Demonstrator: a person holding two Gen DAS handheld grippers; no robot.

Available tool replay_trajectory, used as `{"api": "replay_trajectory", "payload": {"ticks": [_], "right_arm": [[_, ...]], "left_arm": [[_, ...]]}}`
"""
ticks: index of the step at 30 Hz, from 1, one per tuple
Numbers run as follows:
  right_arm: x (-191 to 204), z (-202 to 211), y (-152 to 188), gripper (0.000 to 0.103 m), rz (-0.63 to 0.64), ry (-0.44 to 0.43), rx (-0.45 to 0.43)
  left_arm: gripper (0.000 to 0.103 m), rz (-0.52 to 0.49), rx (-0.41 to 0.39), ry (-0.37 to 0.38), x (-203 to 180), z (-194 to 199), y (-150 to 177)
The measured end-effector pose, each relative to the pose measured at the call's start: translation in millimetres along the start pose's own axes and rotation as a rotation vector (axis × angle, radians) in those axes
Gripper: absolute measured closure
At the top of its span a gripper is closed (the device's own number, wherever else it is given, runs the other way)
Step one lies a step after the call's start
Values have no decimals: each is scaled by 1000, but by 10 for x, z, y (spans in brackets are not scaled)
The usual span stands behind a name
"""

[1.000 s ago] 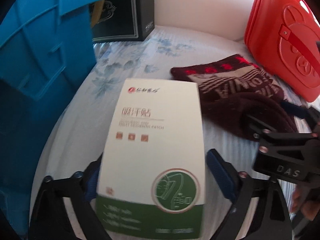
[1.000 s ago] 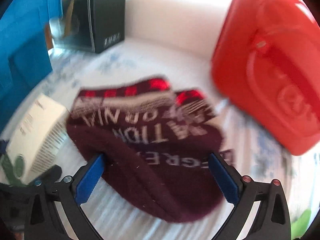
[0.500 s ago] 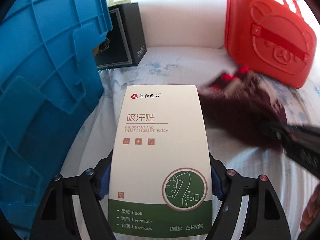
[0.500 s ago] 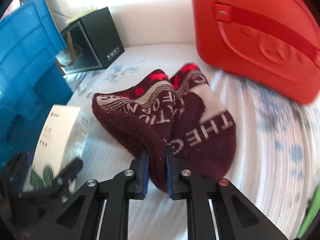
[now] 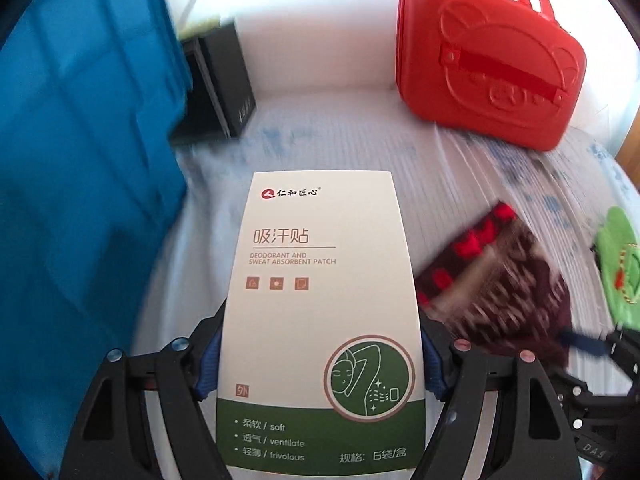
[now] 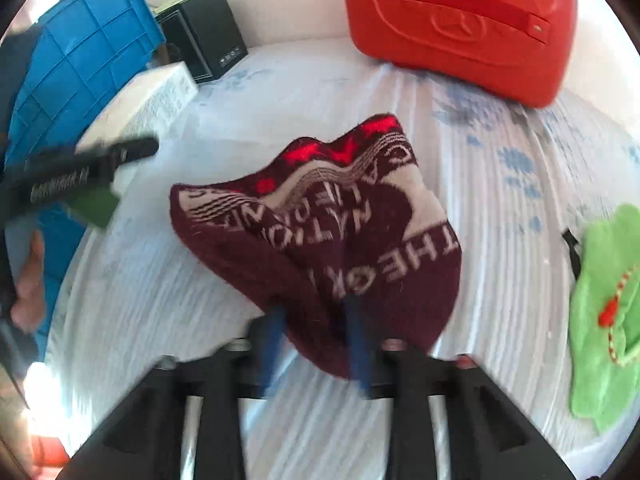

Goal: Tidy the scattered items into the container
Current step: 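Lift the patch box and sock with both grippers and carry them to the crate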

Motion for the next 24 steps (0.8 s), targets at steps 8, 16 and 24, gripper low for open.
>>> {"api": "replay_trajectory", "payload": {"ticks": [8, 16, 24], "right_arm": [[-121, -20, -251, 18, 8, 87, -72], [-410, -529, -382, 6, -80, 91, 30], [-39, -352, -325, 81, 85, 129, -84]], "left_arm": [[27, 66, 96, 38, -157, -277, 588], [27, 79, 95, 39, -179, -432, 596], [27, 87, 64, 18, -154, -285, 629]]}}
Point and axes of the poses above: each gripper's, at about its wrist camera, not at the fingertips, and z roughly against the way its jaws point, x to its left, y to its underside, the point moved 10 cm from there along -z, roughly the way its jaws point, and after that the axes turned 12 degrees about -z, right-handed, at the moved point
